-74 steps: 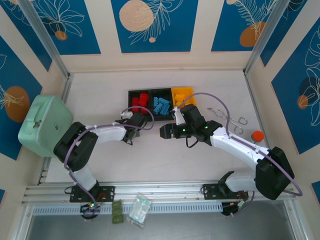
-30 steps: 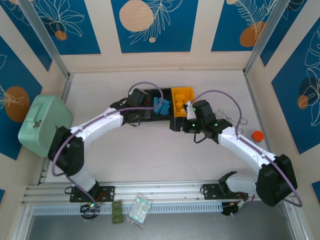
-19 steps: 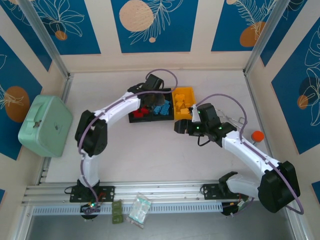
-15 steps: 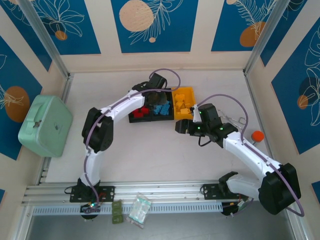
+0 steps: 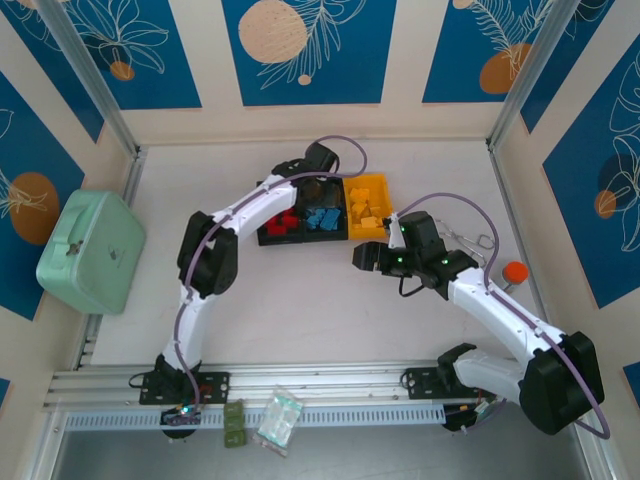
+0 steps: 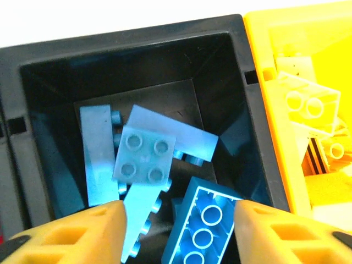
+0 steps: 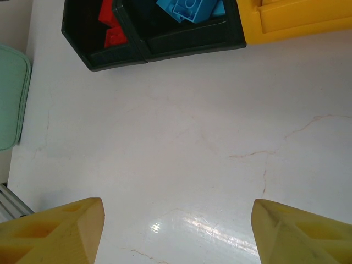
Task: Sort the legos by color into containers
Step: Place the lego in the container, then reset both arms
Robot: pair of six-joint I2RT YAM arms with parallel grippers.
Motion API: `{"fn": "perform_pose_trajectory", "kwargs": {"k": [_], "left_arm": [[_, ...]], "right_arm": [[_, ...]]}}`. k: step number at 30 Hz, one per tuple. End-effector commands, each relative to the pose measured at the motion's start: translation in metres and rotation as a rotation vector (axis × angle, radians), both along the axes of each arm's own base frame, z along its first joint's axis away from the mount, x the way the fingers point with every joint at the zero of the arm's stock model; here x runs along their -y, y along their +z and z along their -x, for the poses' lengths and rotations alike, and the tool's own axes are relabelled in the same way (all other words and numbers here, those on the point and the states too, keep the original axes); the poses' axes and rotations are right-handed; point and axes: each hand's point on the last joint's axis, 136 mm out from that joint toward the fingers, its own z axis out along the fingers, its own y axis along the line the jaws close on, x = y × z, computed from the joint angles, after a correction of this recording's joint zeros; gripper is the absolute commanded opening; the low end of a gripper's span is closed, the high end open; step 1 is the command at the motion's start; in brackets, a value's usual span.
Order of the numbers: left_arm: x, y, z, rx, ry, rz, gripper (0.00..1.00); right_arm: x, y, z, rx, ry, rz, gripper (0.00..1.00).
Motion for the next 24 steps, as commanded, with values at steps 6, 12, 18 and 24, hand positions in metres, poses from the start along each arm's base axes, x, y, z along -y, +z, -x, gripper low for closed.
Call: {"fn": "perform_pose_trajectory", "kwargs": {"k": [6, 12, 18, 24], "left_arm": [[-0.031, 0.071, 0.036, 0.115, -0.037, 0.048, 0.57], [-0.064, 0.07, 0.071, 0.126, -0.04, 0.064, 0.58], [-0.102, 0.065, 0.1, 0.161, -0.015, 0.058, 0.62], [-0.16, 0.05, 0.121, 0.189, 0.087, -0.004, 0.79]], "right_arm": [[0.0, 0.01, -0.014, 0.013, -0.009, 0.019, 0.72], [0.004, 0.015, -0.028, 0.022, -0.021, 0.041, 0.73], [0.005, 0.024, -0.043, 0.058, -0.024, 0.061, 0.77], [0.017, 0.039, -0.063, 0.111, -0.066, 0.118, 0.88]]}}
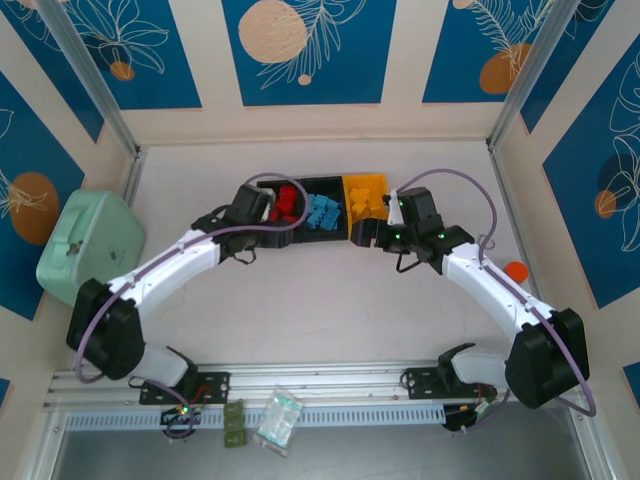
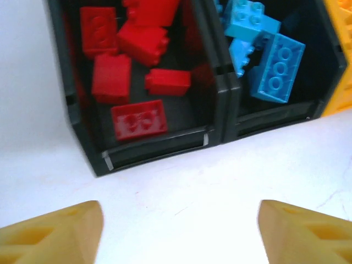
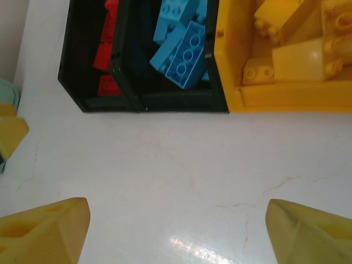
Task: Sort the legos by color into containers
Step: Reset both arms
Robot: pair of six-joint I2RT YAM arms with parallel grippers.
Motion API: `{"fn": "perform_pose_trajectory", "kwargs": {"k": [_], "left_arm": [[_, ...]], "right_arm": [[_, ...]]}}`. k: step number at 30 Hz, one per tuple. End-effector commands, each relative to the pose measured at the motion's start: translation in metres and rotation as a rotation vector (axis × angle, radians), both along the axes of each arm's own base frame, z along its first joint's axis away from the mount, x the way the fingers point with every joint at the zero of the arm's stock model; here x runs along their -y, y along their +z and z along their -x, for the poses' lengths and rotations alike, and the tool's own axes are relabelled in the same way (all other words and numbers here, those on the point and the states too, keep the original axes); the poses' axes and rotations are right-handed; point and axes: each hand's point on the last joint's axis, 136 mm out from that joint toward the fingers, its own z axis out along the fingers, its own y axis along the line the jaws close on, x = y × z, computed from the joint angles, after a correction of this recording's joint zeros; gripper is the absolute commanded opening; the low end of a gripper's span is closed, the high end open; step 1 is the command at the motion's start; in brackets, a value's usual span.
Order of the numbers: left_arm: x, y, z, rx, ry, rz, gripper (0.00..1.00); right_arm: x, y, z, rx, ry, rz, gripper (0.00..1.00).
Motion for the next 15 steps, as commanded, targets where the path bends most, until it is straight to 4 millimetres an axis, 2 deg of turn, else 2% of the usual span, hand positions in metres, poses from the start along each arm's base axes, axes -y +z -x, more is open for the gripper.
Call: {"fn": "perform_pose_trajectory", "kwargs": {"k": [1, 2, 3, 5, 8, 11, 15], "left_arm": [[-0.036, 0.011, -0.001, 0.075, 0.081, -0.024, 0.9], [-0.047, 0.01, 0.001, 0.077, 0.107, -0.036, 1.0], [-0.06, 0.01, 0.002, 0.085, 0.135, -0.051, 0.99], [-0.079, 0.014, 0.002, 0.113, 0.175, -0.076, 0.99], [-0.107, 0.02, -0.003, 0.188, 0.239, -0.133, 0.99], [-0.136, 0.021, -0.012, 0.279, 0.307, -0.201, 0.99], [-0.159, 0.007, -0.019, 0.38, 0.356, -0.248, 0.99]], "right_arm": [[0.012, 0.014, -0.015, 0.051, -0.032, 0.055, 0.89], [0.017, 0.016, -0.018, 0.058, -0.049, 0.061, 0.92], [0.023, 0.018, -0.022, 0.068, -0.066, 0.066, 0.99], [0.037, 0.02, -0.029, 0.085, -0.116, 0.095, 0.99], [0.074, 0.021, -0.044, 0.128, -0.273, 0.207, 0.99], [0.121, 0.021, -0.056, 0.186, -0.453, 0.341, 0.99], [0.162, 0.02, -0.07, 0.441, -0.569, 0.539, 0.99]]}}
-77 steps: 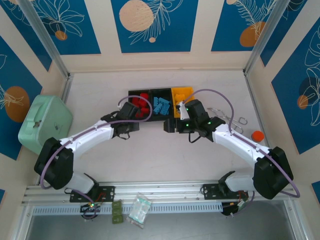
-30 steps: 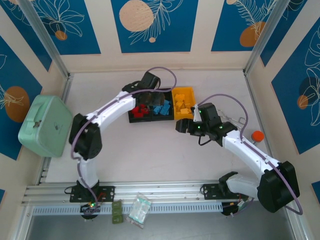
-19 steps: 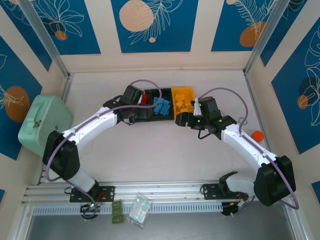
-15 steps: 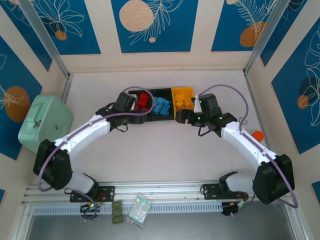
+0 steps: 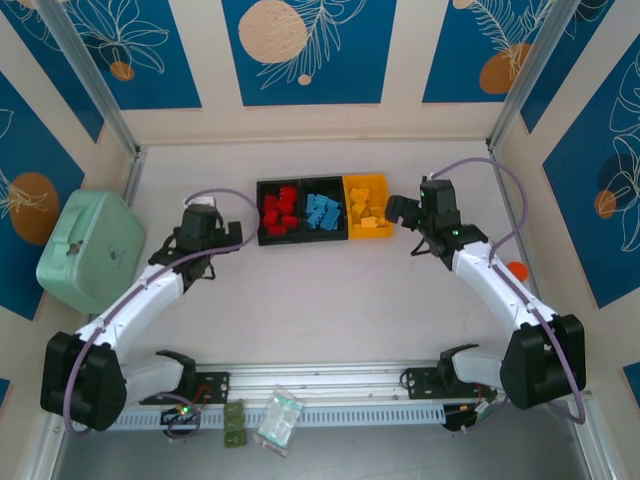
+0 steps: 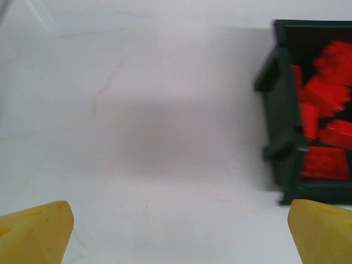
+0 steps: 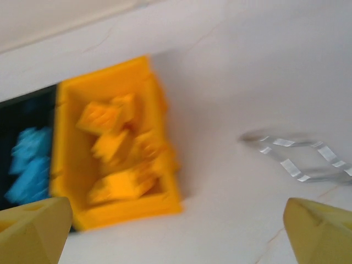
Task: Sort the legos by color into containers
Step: Reset both arms
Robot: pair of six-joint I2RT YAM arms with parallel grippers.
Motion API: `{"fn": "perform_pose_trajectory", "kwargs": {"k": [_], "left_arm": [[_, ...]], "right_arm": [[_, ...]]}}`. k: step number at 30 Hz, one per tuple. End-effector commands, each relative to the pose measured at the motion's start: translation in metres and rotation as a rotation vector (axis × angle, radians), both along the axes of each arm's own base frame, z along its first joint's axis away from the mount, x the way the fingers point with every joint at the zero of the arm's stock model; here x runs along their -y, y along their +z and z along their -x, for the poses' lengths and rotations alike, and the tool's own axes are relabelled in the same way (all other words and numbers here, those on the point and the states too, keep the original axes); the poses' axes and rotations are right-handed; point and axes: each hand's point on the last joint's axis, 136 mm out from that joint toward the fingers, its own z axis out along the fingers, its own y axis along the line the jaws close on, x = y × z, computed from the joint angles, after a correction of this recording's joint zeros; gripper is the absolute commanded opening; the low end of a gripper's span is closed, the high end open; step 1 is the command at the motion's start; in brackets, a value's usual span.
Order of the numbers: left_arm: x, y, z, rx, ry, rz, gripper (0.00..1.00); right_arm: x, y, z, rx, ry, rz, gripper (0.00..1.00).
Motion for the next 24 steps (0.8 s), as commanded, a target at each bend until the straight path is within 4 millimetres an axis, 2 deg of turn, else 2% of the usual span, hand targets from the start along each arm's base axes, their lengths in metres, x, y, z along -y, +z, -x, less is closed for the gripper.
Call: {"fn": "perform_pose_trajectory", "kwargs": {"k": [1, 6, 9, 13, 15, 18, 19, 20, 21, 22, 23, 24], "left_arm": [[-0.022, 0.005, -0.014, 0.137, 0.043, -0.081, 0.99], [-0.044, -0.017, -0.022, 0.091, 0.083, -0.141, 0.99], [-0.051, -0.017, -0.031, 0.135, 0.087, -0.215, 0.99], [-0.062, -0.026, -0.04, 0.213, 0.116, -0.213, 0.99], [-0.059, -0.035, -0.044, 0.261, 0.087, -0.185, 0.99], [-0.05, -0.037, -0.051, 0.327, 0.02, -0.193, 0.99], [-0.049, -0.044, -0.051, 0.34, 0.013, -0.195, 0.99], [-0.043, -0.044, -0.052, 0.359, -0.027, -0.191, 0.99], [-0.033, -0.051, -0.048, 0.338, -0.089, -0.168, 0.99], [-0.036, -0.055, -0.048, 0.373, -0.07, -0.177, 0.99], [-0.04, -0.048, -0.049, 0.422, -0.047, -0.19, 0.99], [-0.04, -0.053, -0.047, 0.364, -0.047, -0.171, 0.99]], "right_arm": [[0.051, 0.005, -0.011, 0.174, -0.161, 0.234, 0.99], [0.087, -0.034, -0.017, 0.133, -0.263, 0.226, 0.99], [0.09, -0.051, -0.023, 0.169, -0.233, 0.226, 0.99], [0.097, -0.075, -0.025, 0.194, -0.232, 0.167, 0.99], [0.09, -0.076, -0.027, 0.202, -0.186, 0.154, 1.0], [0.056, -0.078, -0.026, 0.262, 0.037, 0.125, 0.99], [0.046, -0.081, -0.024, 0.294, 0.098, 0.118, 0.99], [0.042, -0.086, -0.023, 0.315, 0.127, 0.113, 0.99], [0.042, -0.081, -0.027, 0.355, 0.119, 0.118, 0.99], [0.044, -0.084, -0.027, 0.294, 0.117, 0.11, 0.99], [0.045, -0.089, -0.029, 0.258, 0.116, 0.1, 0.99], [0.045, -0.085, -0.029, 0.299, 0.112, 0.107, 0.99]]}}
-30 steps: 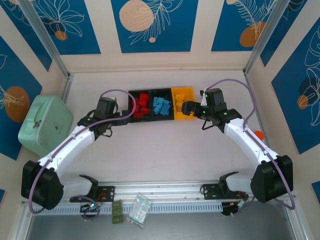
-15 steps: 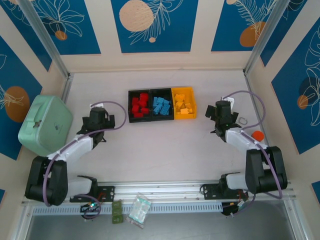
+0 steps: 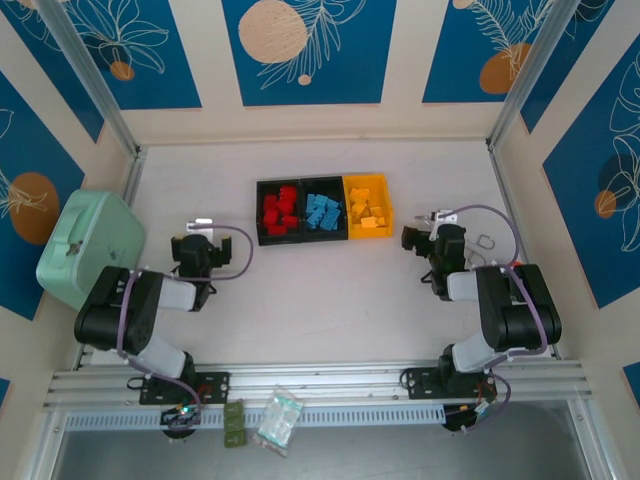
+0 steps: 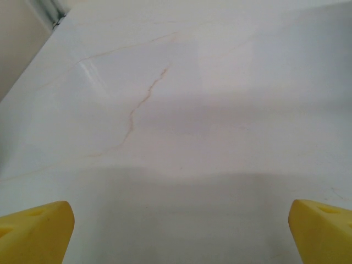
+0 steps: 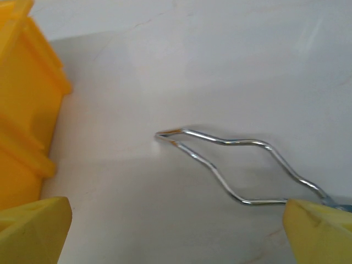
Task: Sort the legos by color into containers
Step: Reset both arms
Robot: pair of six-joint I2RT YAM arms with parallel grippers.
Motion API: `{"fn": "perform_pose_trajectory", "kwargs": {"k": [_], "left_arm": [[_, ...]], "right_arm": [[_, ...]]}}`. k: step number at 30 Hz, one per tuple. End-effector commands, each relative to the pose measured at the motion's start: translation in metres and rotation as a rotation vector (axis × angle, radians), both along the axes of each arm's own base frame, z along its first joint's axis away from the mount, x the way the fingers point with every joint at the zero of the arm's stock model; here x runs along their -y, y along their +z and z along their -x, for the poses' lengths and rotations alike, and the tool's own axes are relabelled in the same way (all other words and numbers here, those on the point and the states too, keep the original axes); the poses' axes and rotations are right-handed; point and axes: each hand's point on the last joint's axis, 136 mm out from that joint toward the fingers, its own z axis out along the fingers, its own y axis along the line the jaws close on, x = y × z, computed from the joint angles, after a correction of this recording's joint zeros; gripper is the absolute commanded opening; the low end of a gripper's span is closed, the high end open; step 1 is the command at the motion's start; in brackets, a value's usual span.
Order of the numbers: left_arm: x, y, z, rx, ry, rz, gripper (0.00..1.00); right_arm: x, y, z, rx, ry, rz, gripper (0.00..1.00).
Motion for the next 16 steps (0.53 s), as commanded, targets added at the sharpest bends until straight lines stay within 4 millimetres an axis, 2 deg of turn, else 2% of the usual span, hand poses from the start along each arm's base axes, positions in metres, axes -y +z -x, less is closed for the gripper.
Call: {"fn": "perform_pose_trajectory", "kwargs": {"k": [1, 3, 16], "left_arm": [[0.0046, 0.0286, -0.0159, 0.107, -0.034, 0.025, 0.99], [0.0037, 0.0346, -0.0179, 0.155, -0.033, 0.019, 0.99], [0.0039, 0.0344, -0.0174, 0.151, -0.033, 0.022, 0.99]], "right_arm": [[-0.0059, 0.0305, -0.0151, 0.123, 0.039, 0.011, 0.99], [-0.0052, 0.0297, -0.0144, 0.128, 0.029, 0.018, 0.99], [-0.0057, 0.0285, -0.014, 0.115, 0.039, 0.011, 0.99]]}}
